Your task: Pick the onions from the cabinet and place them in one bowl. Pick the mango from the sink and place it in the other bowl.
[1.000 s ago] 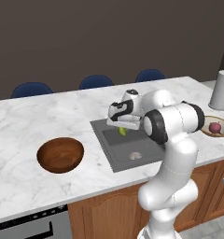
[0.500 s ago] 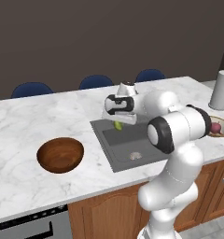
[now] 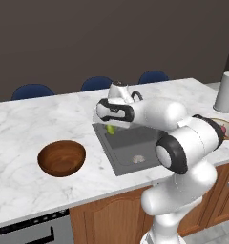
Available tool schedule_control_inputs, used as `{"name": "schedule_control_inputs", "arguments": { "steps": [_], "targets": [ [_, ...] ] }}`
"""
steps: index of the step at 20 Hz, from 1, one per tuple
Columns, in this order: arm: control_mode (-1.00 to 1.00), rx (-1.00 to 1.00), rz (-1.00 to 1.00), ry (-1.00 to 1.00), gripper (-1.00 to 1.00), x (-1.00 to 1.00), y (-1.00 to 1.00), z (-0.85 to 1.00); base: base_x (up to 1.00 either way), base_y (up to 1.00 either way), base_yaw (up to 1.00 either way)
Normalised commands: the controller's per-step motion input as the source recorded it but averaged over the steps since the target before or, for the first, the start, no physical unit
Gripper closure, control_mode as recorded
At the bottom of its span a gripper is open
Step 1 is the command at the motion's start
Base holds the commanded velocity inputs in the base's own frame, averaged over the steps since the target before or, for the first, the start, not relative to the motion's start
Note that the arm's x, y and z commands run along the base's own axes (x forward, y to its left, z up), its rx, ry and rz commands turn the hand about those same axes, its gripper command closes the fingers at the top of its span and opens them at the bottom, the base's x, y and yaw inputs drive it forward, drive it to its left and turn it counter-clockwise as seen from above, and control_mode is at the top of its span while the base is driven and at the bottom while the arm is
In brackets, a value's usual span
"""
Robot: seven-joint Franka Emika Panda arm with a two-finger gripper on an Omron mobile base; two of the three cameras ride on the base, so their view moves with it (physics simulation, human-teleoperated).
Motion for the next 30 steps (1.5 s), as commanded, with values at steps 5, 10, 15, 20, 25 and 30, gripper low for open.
{"name": "schedule_control_inputs", "arguments": {
  "steps": [5,10,15,20,25,30],
  "targets": [
    [-1.0,-0.05,0.01,-0.02,1.0,-0.57,0.65,0.44,0.0,0.0,0.0],
    [-1.0,-0.09,0.07,0.0,1.0,-0.51,0.79,0.37,0.0,0.0,0.0],
    [-1.0,-0.11,0.07,0.01,1.0,-0.35,0.7,0.26,0.0,0.0,0.0],
    [-1.0,-0.03,0.04,0.02,1.0,-0.1,0.56,-0.28,0.0,0.0,0.0],
    [-1.0,0.0,0.07,0.01,1.0,0.0,0.55,-0.33,0.0,0.0,0.0],
    [-1.0,-0.01,0.05,0.11,1.0,-0.04,0.4,-0.23,0.0,0.0,0.0]
  ]
}}
